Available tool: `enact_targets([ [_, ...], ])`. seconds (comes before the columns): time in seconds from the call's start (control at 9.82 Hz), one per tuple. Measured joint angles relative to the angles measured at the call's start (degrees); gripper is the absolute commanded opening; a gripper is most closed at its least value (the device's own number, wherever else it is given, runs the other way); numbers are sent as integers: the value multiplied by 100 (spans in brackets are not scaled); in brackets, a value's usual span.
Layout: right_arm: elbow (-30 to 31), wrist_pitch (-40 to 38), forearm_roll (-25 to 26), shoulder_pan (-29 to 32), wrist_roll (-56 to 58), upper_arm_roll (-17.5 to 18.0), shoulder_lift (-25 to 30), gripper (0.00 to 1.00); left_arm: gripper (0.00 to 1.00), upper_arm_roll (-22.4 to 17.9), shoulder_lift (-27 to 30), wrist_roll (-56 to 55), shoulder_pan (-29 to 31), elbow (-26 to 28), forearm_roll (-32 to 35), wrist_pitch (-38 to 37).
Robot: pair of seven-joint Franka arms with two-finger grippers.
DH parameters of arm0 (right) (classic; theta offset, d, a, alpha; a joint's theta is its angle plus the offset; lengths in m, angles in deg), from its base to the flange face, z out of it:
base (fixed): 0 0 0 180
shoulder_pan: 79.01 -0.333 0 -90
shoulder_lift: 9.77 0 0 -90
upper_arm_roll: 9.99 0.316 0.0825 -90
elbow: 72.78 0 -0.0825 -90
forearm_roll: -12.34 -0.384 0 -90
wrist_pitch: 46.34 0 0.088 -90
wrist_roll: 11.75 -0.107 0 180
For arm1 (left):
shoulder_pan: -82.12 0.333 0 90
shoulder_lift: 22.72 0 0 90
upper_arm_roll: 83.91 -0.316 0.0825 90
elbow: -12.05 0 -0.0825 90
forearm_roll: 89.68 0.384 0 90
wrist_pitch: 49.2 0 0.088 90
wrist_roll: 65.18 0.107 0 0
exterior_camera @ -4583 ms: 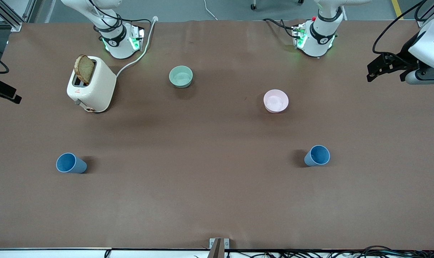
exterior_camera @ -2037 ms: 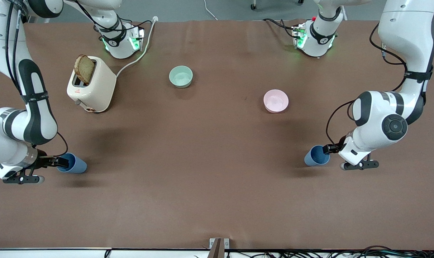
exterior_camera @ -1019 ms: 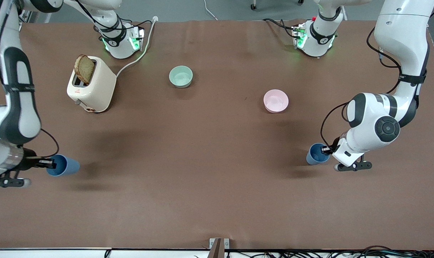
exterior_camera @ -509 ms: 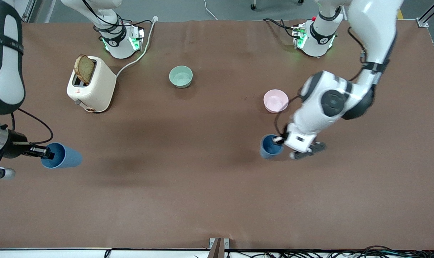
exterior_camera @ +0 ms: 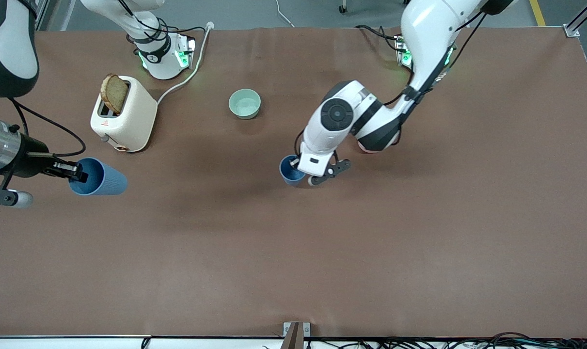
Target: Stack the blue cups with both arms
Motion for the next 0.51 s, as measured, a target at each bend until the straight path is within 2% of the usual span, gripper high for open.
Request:
enact_targets([
  [0.41,42,382,-20,-363,-527,1,-26,1,1,-77,-339,-42,-8,-157,83,0],
  [0.51,49,482,-32,-421,-629,0,-26,1,6,-115,-351,-42,-7,-162,271,0],
])
